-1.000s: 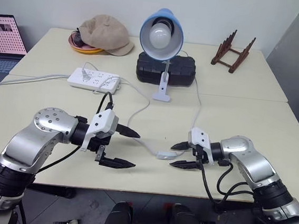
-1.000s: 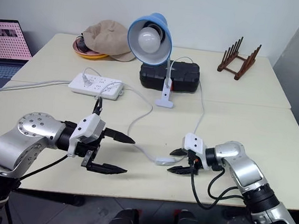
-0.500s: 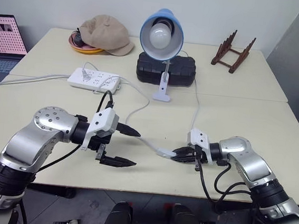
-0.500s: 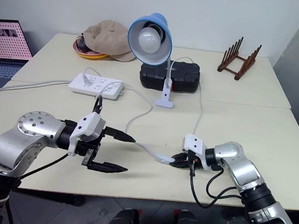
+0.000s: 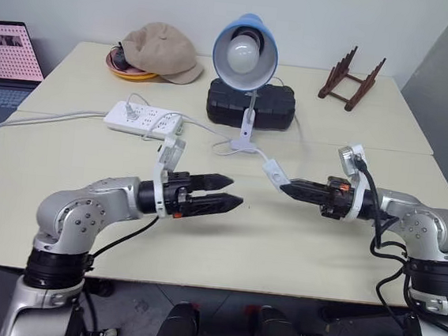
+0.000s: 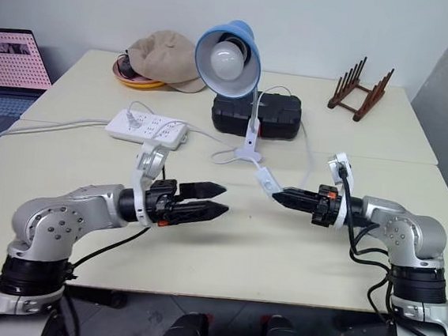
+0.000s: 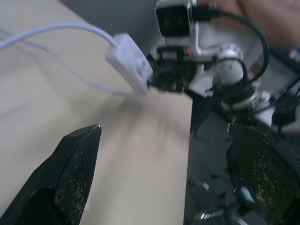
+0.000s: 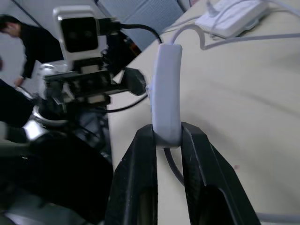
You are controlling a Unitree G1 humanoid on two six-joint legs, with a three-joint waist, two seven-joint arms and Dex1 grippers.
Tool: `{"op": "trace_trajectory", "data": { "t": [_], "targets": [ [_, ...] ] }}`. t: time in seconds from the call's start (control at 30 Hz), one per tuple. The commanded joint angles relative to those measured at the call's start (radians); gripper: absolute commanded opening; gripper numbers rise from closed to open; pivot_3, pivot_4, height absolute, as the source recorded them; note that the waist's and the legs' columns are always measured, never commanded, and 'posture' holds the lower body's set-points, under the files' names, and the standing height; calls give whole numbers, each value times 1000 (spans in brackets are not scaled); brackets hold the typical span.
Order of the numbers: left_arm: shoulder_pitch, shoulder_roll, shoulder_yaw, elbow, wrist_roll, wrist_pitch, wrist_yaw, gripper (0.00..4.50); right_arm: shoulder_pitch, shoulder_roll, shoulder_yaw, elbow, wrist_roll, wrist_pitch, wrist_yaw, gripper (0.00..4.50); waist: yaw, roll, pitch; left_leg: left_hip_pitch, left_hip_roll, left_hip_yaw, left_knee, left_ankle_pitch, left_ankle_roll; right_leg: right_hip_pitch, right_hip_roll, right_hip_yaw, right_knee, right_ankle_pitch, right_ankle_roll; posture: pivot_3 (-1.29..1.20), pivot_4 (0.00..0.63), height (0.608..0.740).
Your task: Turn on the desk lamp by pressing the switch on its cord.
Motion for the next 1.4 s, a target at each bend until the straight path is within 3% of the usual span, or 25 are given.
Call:
{"op": "trace_trajectory", "data": {
  "t": [0.03, 0.23, 0.87, 1.0, 1.4],
  "targets": [
    [-37, -44, 22, 33, -68, 42, 52, 4500, -11, -10, -26, -69, 76, 53, -22, 343, -2, 0, 0, 0, 0, 0, 0, 0, 0, 0, 0, 0, 0, 0, 0, 0, 150, 740],
    [-69, -67, 12, 40, -117, 86, 59, 4500, -6, -6, -19, -93, 99, 66, -45, 343, -4, 0, 0, 0, 0, 0, 0, 0, 0, 0, 0, 1, 0, 0, 0, 0, 150, 740],
    [-93, -62, -23, 77, -82, 74, 16, 4500, 9, -17, 2, -147, 124, 60, -55, 343, -3, 0, 0, 0, 0, 1, 0, 0, 0, 0, 0, 1, -1, 0, 0, 0, 150, 740],
    [-94, -64, -24, 80, -78, 71, 12, 4012, 6, -18, 3, -150, 125, 62, -55, 343, -2, 0, 0, 0, 0, 1, 0, 0, 0, 0, 0, 1, -2, 0, 0, 0, 150, 740],
    [-95, -68, -34, 71, -74, 70, 2, 1727, 1, -8, 23, -165, 132, 61, -62, 343, -2, 0, 0, 0, 0, 1, 0, 0, 0, 0, 0, 1, -2, 0, 0, 0, 150, 740]
  ]
}}
